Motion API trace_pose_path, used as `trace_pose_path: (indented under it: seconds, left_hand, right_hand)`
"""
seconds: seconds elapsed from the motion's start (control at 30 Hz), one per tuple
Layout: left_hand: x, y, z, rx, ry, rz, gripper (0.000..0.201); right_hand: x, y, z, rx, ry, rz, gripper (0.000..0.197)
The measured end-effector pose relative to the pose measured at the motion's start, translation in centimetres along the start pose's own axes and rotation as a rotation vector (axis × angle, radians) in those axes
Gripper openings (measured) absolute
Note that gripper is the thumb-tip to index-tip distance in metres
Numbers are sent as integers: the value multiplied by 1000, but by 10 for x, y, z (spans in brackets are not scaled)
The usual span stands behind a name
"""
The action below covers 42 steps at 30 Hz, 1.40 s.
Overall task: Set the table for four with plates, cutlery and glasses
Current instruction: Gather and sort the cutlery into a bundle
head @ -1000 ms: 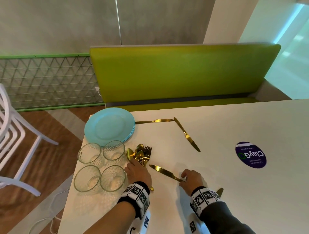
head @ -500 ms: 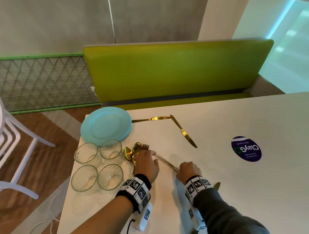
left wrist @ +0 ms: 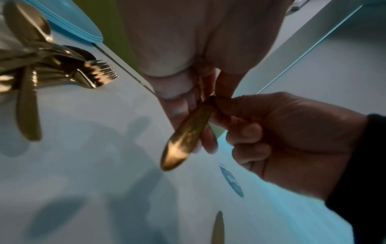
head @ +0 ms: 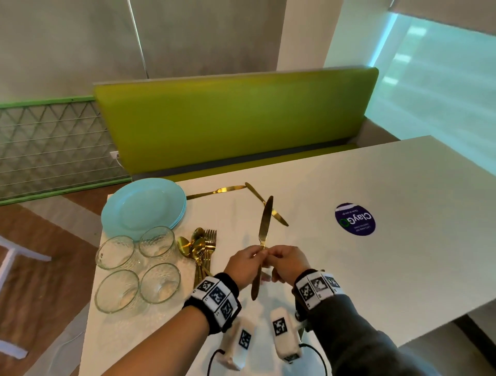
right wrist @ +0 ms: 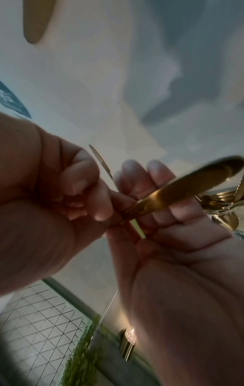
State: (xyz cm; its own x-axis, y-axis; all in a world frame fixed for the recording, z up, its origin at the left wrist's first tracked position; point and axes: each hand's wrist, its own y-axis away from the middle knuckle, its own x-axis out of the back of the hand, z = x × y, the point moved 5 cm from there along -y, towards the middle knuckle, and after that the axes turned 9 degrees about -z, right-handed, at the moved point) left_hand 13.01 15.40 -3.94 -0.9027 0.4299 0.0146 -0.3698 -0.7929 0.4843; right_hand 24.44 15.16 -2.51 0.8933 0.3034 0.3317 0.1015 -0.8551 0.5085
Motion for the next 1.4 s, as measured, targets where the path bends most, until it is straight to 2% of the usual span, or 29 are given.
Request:
trace_pose_path:
  seconds: [0.17,0.3,0.37,0.4,0.5,0.53,0.63,0.73,0.83,0.97,1.1,1.27,1.4]
  left_hand:
    - [-6,10,-3,-35,-14,18,20]
    - [-1,22,-19,-29,-4,135,19]
    - [0,29,-27,-30,-23,158,19]
    - [0,32,-31,-28,-34,155,19]
    - [-3,41,-40,-24,-66,121,19]
    - [-4,43,-43,-25,-65,110,19]
    - [-3,52,-49,-26,-72,93,21]
    - [1,60,-54,-28,-78,98,22]
    - [7,67,-55,-28,-80,103,23]
    - [12,73,-53,-33,-64,102,23]
    - [14,71,-47,-29,-45,89,20]
    - [13,55,-31,-13,45,100,23]
    - [19,33,-4,-11,180,160,21]
  right_hand:
    - [5,26,13,-61,112,101,20]
    - [11,48,52,-306,397,178,13]
    - [8,61,79,-426,477,177,29]
    - [5,69,89,-468,465,181,34]
    - [-6,87,107,-542,360,227,27]
    - [-10,90,110,-550,329,237,32]
    - [-18,96,113,-546,260,274,35]
    - [-20,101,112,-540,221,319,15]
    - [-23,107,117,-560,143,351,23]
    - [-26,115,124,-586,13,387,18]
    - [-26,112,119,-599,44,389,21]
    - [-13,81,81,-462,133,343,22]
    - [8,45,39,-274,-149,325,26]
